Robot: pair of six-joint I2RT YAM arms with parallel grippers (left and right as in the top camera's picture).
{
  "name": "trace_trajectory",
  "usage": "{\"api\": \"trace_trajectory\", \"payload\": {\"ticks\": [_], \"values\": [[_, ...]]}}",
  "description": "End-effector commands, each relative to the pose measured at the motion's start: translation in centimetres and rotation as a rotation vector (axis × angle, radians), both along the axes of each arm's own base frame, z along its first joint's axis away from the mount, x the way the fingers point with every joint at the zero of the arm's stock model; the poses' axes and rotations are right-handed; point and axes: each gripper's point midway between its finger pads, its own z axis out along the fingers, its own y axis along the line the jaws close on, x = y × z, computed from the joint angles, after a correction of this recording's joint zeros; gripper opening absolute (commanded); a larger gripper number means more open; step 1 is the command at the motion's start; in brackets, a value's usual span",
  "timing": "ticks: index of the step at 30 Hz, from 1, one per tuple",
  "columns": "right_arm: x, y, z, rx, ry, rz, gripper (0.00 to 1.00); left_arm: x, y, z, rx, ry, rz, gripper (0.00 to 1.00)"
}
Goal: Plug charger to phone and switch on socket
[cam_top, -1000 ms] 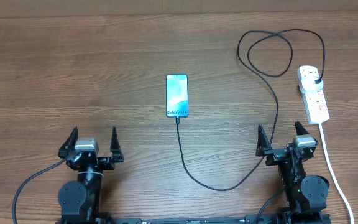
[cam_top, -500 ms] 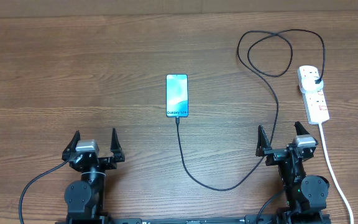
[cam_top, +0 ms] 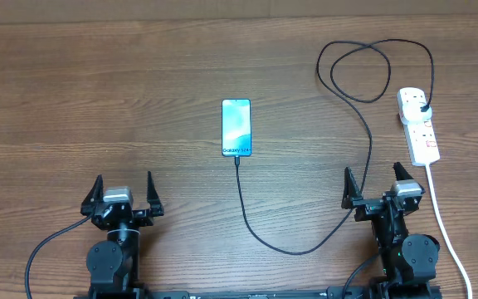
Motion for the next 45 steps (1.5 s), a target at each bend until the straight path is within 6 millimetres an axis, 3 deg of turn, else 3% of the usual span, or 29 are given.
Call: {"api": "trace_trajectory", "payload": {"ticks": [1,45], "values": [[0.03,-0.22,-0.15,-0.001,-0.005,-0.012,1.00,-0.14,1.00,0.10,-0.073,-0.018,0.059,1.00],[0.03,-0.23,-0.15,-0.001,-0.005,-0.012,1.00,-0.10,0.73,0.09,-0.067,-0.016,0.043,1.00]]}}
